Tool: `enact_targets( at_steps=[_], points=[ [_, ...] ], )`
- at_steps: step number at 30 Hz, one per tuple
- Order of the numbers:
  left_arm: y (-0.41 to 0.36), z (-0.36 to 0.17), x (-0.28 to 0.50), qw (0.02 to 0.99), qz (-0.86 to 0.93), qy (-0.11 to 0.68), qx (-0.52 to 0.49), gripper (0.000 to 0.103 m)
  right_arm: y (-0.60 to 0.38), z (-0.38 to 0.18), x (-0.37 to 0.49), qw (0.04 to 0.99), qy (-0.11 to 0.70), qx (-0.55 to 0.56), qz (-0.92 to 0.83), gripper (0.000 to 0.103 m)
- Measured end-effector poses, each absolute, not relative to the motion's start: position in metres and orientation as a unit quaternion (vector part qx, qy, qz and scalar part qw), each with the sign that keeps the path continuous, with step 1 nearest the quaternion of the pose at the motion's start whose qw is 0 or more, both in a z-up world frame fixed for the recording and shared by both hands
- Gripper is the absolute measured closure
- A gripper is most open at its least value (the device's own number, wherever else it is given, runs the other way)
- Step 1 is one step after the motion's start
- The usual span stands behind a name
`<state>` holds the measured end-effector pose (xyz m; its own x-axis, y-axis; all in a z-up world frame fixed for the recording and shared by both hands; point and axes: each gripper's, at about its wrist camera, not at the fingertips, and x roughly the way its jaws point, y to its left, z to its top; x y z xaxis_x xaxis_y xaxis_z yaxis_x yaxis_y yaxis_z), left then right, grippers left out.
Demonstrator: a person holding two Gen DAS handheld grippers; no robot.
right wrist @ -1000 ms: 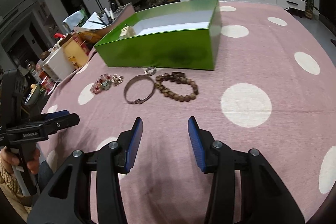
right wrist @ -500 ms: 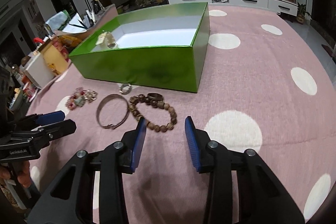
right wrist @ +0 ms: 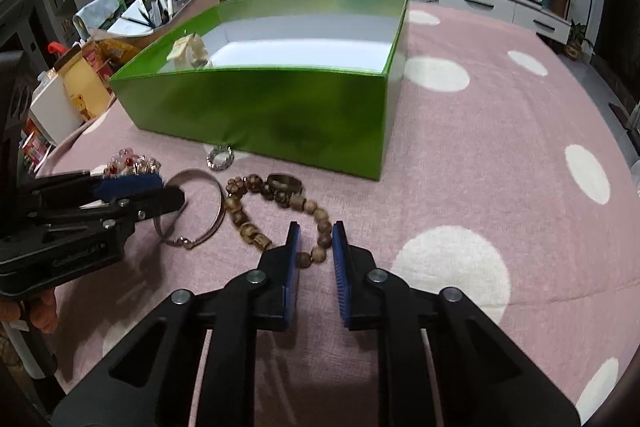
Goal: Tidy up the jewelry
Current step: 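Grasp the silver bangle with the left tool while the right tool grasps the brown bead bracelet, then carry the bangle and bead bracelet over the green box with both tools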
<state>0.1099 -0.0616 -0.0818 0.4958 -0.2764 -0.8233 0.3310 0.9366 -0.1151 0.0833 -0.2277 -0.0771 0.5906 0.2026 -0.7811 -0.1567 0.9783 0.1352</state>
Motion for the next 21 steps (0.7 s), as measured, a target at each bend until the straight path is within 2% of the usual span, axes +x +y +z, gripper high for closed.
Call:
enact_targets(
  at_steps=[2, 5, 8, 14, 21],
  points=[
    [-0.062, -0.082, 0.111, 0.864, -0.175, 0.47, 0.03, 0.076, -0.226, -0.077, 0.085, 0.891, 0.442, 0.022, 0.1, 0.087],
    [-0.062, -0.083, 0.111, 0.866, -0.169, 0.468, 0.04, 0.092, -0.224, -0.077, 0.086, 0.891, 0.443, 0.022, 0.101, 0.093],
    [-0.061, -0.083, 0.109, 0.866, -0.169, 0.468, 0.038, 0.099, -0.222, -0.076, 0.084, 0.892, 0.44, 0.022, 0.099, 0.096],
    [-0.056, -0.081, 0.098, 0.868, -0.17, 0.466, 0.028, 0.1, -0.224, -0.067, 0.07, 0.897, 0.427, 0.035, 0.11, 0.096],
    [-0.039, -0.062, 0.077, 0.875, -0.175, 0.451, 0.002, 0.1, -0.231, -0.032, 0.045, 0.915, 0.383, 0.046, 0.12, 0.096]
  ],
)
